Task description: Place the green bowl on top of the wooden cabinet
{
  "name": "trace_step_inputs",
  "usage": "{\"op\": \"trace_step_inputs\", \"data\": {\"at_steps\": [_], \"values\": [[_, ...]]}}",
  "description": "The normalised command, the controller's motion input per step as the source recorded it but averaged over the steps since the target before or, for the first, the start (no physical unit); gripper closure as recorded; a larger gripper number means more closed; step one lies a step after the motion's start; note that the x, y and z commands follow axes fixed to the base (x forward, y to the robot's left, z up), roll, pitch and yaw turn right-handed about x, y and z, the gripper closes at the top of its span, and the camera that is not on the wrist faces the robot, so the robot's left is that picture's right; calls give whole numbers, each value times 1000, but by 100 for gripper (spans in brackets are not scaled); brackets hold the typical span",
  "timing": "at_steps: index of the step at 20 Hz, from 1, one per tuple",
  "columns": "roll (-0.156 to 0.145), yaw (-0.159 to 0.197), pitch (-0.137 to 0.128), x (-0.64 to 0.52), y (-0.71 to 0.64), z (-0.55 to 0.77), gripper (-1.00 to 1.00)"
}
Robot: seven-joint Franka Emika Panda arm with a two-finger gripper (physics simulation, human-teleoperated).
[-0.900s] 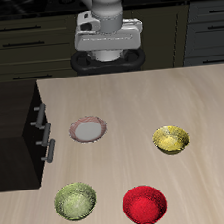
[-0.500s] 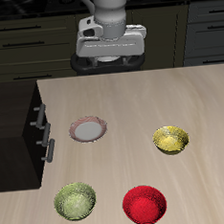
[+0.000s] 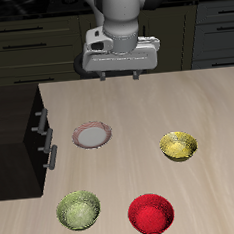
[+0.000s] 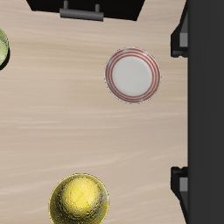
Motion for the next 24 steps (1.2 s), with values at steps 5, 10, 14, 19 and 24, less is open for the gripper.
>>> {"op": "trace_step_inputs", "data": {"at_steps": [5, 10, 14, 19, 24], "values": [[-13, 16, 12, 410, 40, 4, -100], [-66, 17, -19, 547, -117, 107, -100], [-42, 4, -21, 355, -132, 76, -100], [-48, 9, -8, 438, -149, 16, -100], [-33, 19, -15, 453, -143, -18, -100]]}}
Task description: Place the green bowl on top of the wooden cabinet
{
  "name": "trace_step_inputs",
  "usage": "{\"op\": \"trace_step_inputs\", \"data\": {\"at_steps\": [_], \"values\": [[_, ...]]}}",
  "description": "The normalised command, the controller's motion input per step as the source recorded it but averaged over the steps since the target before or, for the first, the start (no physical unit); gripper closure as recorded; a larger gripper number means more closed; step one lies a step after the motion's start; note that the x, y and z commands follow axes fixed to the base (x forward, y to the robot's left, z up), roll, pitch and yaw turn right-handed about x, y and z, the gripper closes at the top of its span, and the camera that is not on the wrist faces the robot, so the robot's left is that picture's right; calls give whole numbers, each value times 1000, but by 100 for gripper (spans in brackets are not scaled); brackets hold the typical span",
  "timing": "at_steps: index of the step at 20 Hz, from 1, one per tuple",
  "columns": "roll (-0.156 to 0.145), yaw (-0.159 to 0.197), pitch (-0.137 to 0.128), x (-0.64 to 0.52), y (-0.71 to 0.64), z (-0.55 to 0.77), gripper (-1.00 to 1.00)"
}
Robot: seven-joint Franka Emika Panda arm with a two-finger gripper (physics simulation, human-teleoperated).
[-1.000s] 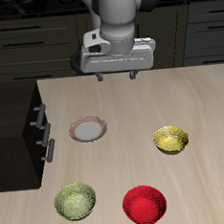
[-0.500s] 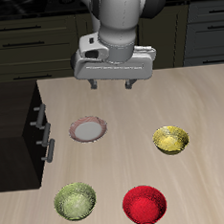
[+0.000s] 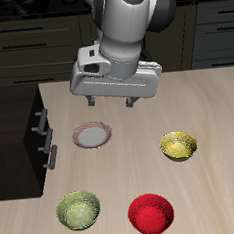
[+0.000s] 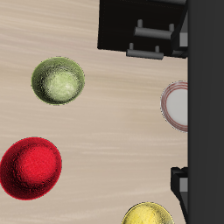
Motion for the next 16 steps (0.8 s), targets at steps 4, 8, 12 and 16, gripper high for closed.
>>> {"op": "trace_step_inputs", "data": {"at_steps": [4, 8, 12, 16], "values": [[-32, -10, -9, 265, -86, 53, -100], [-30, -22, -14, 300, -72, 65, -100], [-7, -22, -19, 421, 69, 124, -100], [-1, -4, 15, 177, 17, 3, -100]]}}
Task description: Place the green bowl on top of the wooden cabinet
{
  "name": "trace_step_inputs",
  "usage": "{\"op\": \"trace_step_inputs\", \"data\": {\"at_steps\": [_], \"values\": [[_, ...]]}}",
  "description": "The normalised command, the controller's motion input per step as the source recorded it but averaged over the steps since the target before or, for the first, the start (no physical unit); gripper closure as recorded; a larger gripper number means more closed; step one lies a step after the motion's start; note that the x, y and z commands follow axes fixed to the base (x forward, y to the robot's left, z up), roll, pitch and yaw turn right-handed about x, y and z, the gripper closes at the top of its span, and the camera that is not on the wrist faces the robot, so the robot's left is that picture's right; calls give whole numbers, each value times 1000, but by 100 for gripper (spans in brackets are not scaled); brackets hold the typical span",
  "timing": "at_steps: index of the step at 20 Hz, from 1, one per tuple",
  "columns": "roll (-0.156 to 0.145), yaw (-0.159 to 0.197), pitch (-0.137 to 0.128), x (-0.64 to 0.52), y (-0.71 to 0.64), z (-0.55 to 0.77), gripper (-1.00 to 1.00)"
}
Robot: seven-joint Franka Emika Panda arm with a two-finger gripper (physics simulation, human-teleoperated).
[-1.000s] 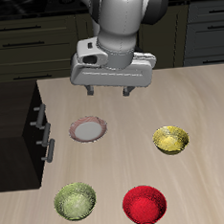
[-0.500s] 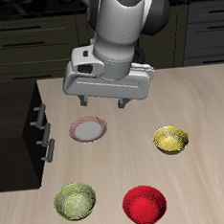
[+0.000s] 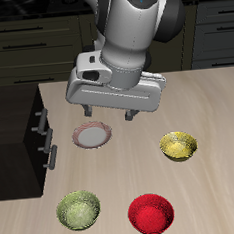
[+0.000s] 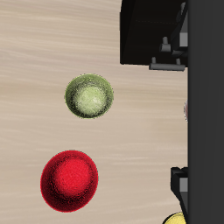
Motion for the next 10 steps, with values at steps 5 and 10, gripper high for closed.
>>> {"op": "trace_step_inputs", "data": {"at_steps": [5, 10], "values": [[50, 3, 29, 306, 139, -53, -100], [42, 25, 10, 201, 133, -25, -100]]}}
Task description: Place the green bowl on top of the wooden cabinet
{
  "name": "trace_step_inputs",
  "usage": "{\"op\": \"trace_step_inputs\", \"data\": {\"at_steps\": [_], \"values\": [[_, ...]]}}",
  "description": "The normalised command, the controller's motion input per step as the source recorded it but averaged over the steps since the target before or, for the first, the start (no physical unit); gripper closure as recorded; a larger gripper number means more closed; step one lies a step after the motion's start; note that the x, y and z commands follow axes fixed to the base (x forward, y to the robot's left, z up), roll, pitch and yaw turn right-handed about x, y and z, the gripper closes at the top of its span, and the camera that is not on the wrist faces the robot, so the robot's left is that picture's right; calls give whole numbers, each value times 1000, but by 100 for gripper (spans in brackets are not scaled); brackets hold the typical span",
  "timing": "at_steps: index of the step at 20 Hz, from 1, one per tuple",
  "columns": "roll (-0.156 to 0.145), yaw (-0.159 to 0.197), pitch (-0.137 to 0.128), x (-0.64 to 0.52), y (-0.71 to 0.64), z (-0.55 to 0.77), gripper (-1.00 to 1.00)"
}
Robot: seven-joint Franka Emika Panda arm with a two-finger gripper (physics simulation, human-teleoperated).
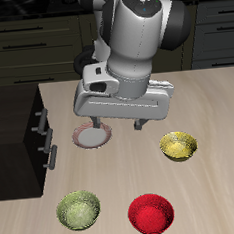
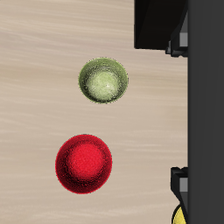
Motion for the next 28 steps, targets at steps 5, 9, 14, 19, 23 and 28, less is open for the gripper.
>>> {"op": "trace_step_inputs", "data": {"at_steps": [5, 9, 14, 19, 23, 28], "values": [[54, -33, 20, 190, 140, -54, -100], [61, -1, 3, 62, 93, 6, -100], [-7, -4, -7, 48, -19, 55, -100], [-32, 4, -10, 129, -119, 37, -100], [-13, -18, -8, 104, -82, 16, -100], [-23, -1, -15, 71, -56, 63, -100]]}}
